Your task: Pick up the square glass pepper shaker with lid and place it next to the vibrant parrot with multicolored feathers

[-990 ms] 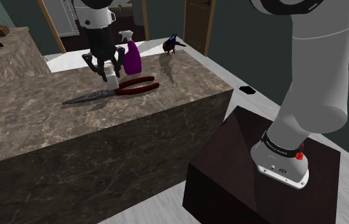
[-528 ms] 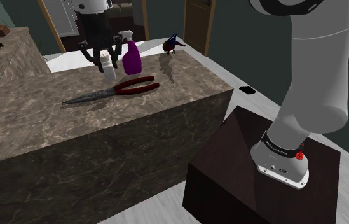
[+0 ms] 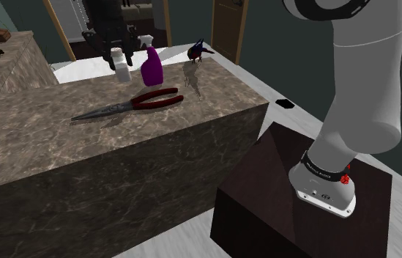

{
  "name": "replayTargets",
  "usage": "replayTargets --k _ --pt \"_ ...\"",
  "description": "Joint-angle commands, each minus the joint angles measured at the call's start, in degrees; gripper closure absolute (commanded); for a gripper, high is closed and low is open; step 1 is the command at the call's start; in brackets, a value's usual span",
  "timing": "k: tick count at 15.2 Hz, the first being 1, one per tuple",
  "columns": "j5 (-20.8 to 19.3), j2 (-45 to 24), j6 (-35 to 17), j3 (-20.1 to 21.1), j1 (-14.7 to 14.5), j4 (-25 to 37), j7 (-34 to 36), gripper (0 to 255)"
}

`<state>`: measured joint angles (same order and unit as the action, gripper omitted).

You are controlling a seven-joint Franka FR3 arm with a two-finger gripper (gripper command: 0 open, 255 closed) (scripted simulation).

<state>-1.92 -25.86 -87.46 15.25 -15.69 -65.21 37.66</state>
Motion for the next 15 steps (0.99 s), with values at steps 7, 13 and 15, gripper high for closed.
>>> replayTargets --k 7,13,15 --pt "-0.14 -0.8 5.61 -0.22 0.38 6.34 -0.86 255" --pt "2.11 8.12 1.74 -1.93 7.22 -6.7 -8.3 255" --pt "2.64 10.28 1.03 -2.75 9.17 -9.66 -10.89 255"
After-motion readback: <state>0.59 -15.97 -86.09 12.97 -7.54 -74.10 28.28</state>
